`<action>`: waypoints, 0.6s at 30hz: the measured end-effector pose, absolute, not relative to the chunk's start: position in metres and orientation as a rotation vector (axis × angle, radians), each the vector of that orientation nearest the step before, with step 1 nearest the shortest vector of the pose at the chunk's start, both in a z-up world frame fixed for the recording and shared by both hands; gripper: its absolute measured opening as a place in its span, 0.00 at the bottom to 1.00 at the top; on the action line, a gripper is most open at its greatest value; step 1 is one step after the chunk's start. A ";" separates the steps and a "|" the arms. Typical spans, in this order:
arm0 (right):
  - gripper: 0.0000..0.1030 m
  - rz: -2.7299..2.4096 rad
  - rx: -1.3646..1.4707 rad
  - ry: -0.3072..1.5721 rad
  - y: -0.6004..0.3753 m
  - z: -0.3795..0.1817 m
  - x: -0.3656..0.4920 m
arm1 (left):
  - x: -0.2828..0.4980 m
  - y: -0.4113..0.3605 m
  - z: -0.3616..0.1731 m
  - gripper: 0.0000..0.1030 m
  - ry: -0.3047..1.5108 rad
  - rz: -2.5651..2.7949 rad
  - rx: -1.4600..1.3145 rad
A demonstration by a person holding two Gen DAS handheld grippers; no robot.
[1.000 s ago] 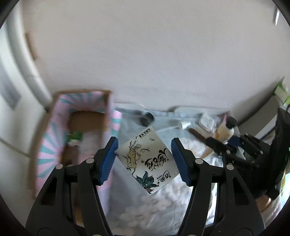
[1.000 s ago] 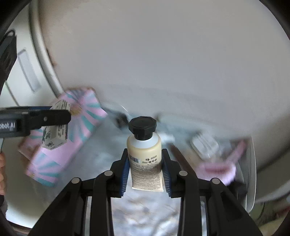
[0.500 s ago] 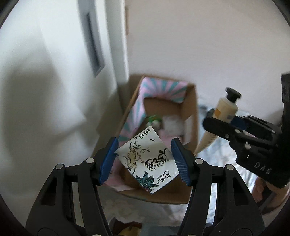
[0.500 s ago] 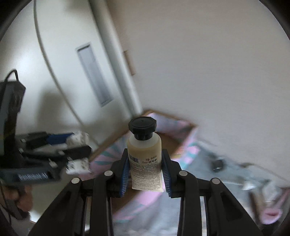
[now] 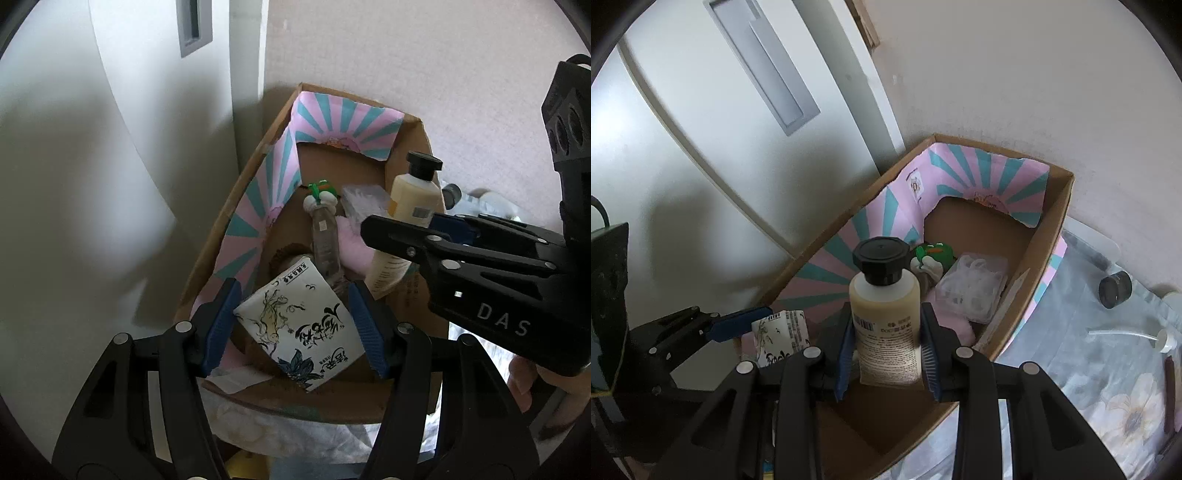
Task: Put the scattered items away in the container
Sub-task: 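Carry soap box and lotion tube into the cardboard box and open both tools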
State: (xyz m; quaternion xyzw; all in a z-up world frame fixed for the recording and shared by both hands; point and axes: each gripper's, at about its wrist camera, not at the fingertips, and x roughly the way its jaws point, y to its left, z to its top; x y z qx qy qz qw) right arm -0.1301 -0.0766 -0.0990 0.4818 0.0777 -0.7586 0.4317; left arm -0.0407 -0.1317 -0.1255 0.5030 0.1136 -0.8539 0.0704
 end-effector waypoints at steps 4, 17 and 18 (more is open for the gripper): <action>0.30 -1.906 1.215 0.202 -0.078 -0.098 -0.131 | -0.043 -0.133 -0.128 0.64 0.366 -2.568 1.525; 0.65 -1.964 1.175 0.017 -0.035 -0.067 -0.131 | -0.041 -0.124 -0.109 0.98 0.347 -2.605 1.502; 0.65 -1.978 1.165 0.004 -0.027 -0.064 -0.130 | -0.041 -0.122 -0.107 0.98 0.353 -2.612 1.500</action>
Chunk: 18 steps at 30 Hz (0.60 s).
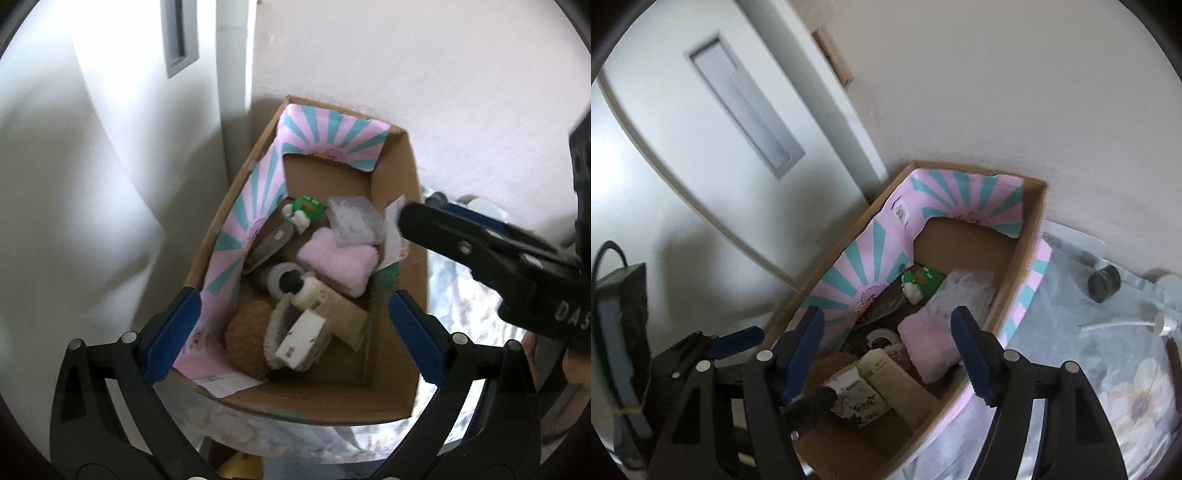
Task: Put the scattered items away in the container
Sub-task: 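Carry soap box and lotion tube into the cardboard box and open both tools, then grasp the black jar with the left tool while the right grasps the black scrunchie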
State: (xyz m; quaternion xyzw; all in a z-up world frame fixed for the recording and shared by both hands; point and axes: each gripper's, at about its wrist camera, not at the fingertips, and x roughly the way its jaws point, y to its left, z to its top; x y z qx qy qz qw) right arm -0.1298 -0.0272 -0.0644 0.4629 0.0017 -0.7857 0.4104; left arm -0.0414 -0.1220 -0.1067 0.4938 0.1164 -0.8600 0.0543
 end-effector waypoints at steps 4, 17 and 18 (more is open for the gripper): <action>0.65 -2.034 1.139 -0.033 0.002 -0.055 -0.128 | -0.047 -0.109 -0.096 0.98 0.367 -2.667 1.501; 0.65 -2.369 1.136 -0.197 0.161 -0.029 -0.146 | -0.093 -0.007 -0.068 0.98 0.138 -2.865 1.556; 0.65 -2.406 1.142 -0.199 0.176 -0.028 -0.146 | -0.096 0.000 -0.068 0.99 0.119 -2.873 1.564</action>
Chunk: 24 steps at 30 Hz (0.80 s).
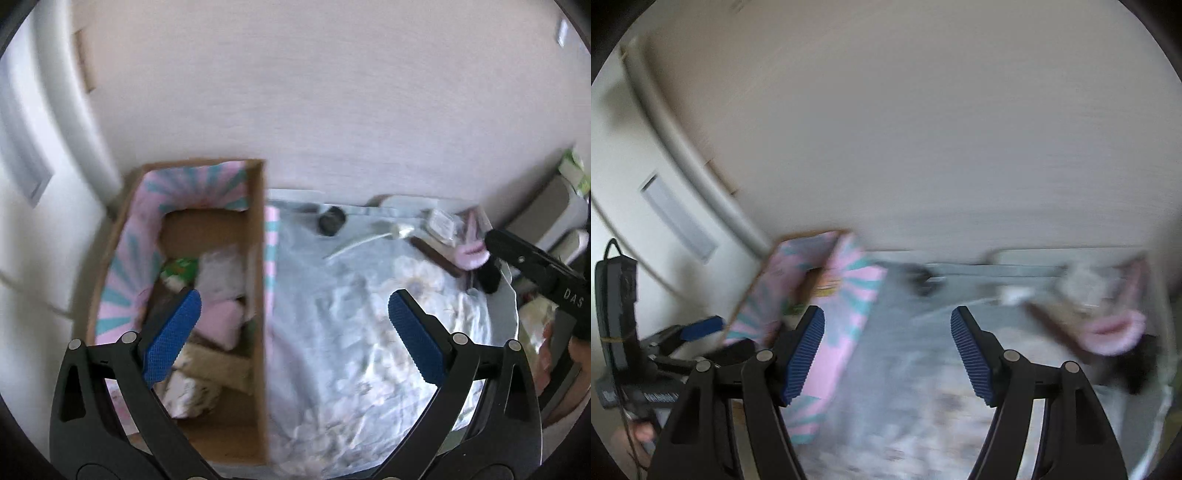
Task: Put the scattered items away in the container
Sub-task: 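Grasp the black jar with the left tool while the right grasps the black scrunchie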
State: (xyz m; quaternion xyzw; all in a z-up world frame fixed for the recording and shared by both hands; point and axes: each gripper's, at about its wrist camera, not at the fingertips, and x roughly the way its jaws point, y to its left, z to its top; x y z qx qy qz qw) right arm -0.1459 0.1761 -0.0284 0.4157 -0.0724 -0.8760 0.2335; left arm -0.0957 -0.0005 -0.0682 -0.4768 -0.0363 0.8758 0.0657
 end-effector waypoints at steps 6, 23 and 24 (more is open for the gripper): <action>0.65 -2.584 1.220 -0.205 0.268 -0.036 -0.146 | -0.123 0.045 -0.080 0.99 0.018 2.578 -1.470; 0.65 -2.659 1.436 -0.234 0.350 -0.111 -0.160 | -0.251 0.097 -0.177 0.98 0.190 2.491 -1.676; 0.65 -2.655 1.444 -0.240 0.349 -0.116 -0.162 | -0.254 0.099 -0.182 0.98 0.195 2.489 -1.683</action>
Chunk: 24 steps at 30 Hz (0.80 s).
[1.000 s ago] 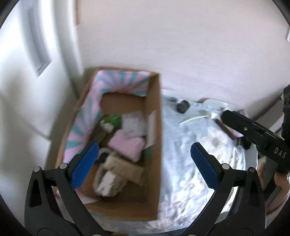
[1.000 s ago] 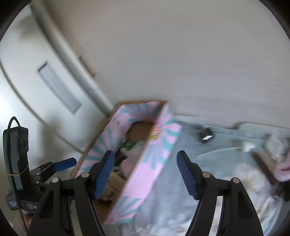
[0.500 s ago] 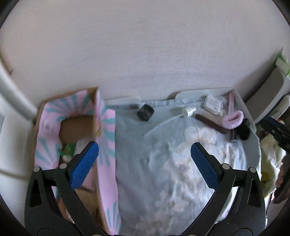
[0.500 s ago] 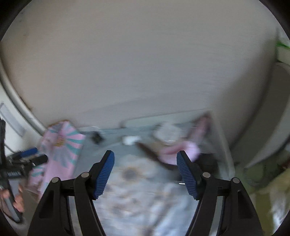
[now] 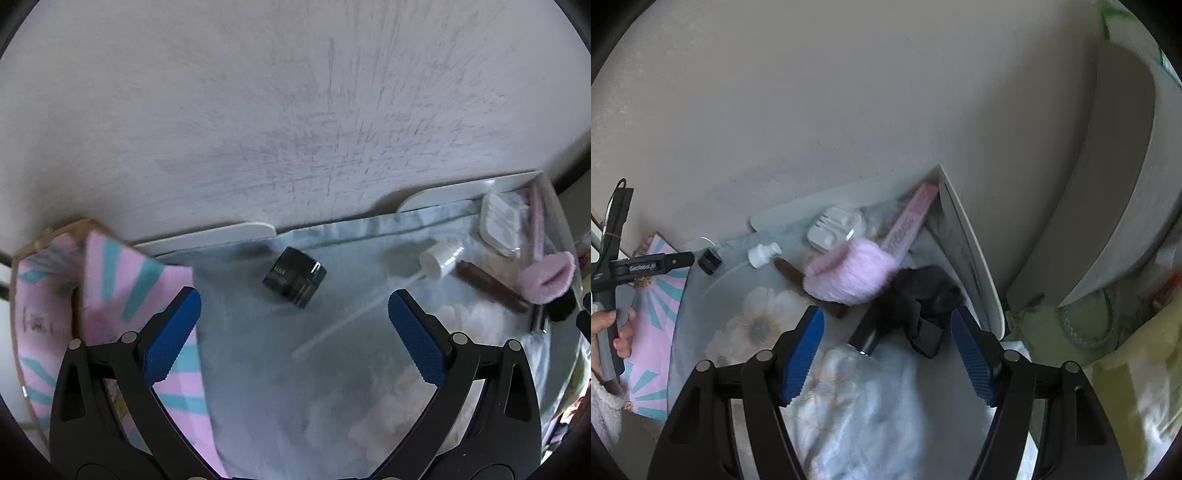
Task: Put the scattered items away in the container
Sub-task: 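Grasp the black jar with the left tool while the right grasps the black scrunchie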
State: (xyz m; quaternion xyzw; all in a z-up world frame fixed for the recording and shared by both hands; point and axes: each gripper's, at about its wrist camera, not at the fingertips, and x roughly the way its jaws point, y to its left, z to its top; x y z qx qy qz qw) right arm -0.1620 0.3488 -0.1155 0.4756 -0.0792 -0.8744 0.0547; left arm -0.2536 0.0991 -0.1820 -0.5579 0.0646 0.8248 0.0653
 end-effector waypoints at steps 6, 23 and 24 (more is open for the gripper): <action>0.65 -2.647 1.492 -0.275 0.353 -0.135 -0.175 | -0.264 0.102 -0.198 0.98 0.172 2.477 -1.699; 0.65 -2.571 1.551 -0.407 0.363 -0.161 -0.190 | -0.264 0.081 -0.219 0.42 0.025 2.473 -1.759; 0.65 -2.559 1.549 -0.409 0.362 -0.162 -0.190 | -0.263 0.082 -0.219 0.42 0.032 2.475 -1.758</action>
